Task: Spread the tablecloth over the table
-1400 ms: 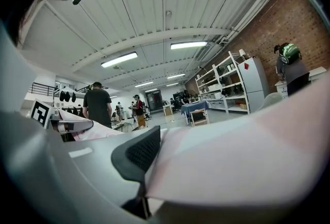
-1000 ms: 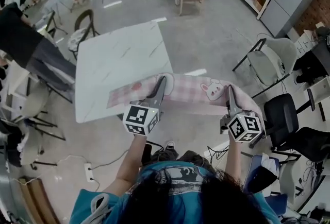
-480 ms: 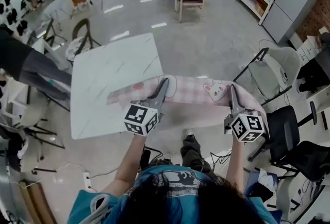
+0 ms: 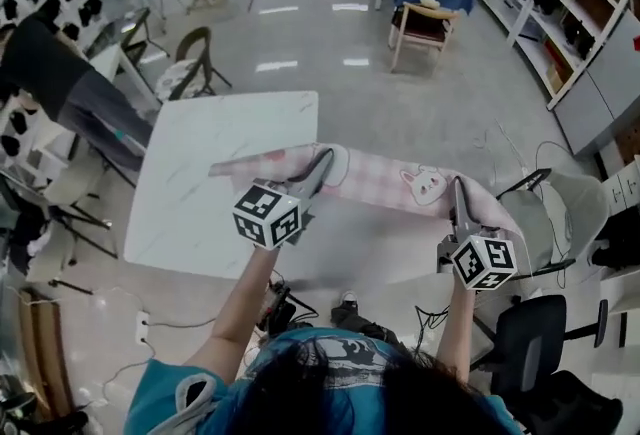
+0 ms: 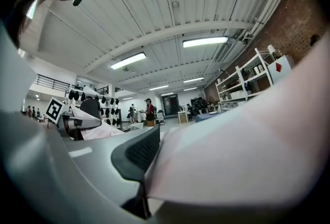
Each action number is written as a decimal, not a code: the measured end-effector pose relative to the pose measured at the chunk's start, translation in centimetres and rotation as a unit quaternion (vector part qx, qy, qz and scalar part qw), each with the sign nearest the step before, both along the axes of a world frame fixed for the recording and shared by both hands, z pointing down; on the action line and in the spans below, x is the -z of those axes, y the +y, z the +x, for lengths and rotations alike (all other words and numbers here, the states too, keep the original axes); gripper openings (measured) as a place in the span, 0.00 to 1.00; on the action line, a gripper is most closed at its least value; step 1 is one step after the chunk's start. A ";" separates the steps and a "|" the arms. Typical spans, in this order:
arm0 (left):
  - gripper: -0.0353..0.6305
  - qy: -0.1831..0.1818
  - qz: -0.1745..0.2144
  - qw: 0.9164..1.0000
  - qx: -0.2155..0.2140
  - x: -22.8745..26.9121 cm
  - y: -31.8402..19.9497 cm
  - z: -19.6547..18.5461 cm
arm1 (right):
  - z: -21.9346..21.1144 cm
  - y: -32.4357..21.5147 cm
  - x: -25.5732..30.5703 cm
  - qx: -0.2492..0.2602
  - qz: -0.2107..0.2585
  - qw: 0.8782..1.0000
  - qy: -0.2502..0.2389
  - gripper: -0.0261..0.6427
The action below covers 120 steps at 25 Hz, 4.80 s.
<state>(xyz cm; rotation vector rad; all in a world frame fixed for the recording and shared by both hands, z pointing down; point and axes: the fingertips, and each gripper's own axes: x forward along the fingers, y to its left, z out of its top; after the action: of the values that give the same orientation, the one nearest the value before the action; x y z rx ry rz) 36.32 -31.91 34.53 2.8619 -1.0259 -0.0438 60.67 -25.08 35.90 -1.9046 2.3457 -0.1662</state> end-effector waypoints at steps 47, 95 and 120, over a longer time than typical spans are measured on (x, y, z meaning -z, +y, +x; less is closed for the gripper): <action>0.17 -0.011 0.226 0.973 0.033 24.4 -35.6 -27.1 | -27.3 -36.5 26.1 0.116 0.268 0.956 0.015 0.13; 0.19 0.030 -0.021 0.994 0.103 -8.9 -11.0 -53.1 | -52.2 -18.9 -8.6 0.288 -0.138 0.924 -0.211 0.11; 0.20 0.030 -0.320 0.934 0.153 -22.5 2.6 -52.0 | -50.0 -3.3 -23.4 0.197 -0.314 0.869 -0.327 0.12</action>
<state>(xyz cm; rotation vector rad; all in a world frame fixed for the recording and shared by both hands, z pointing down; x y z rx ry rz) -15.73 -29.27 57.05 2.0916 -1.1935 0.1500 10.67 -28.42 59.31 -1.1661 2.2540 -1.5042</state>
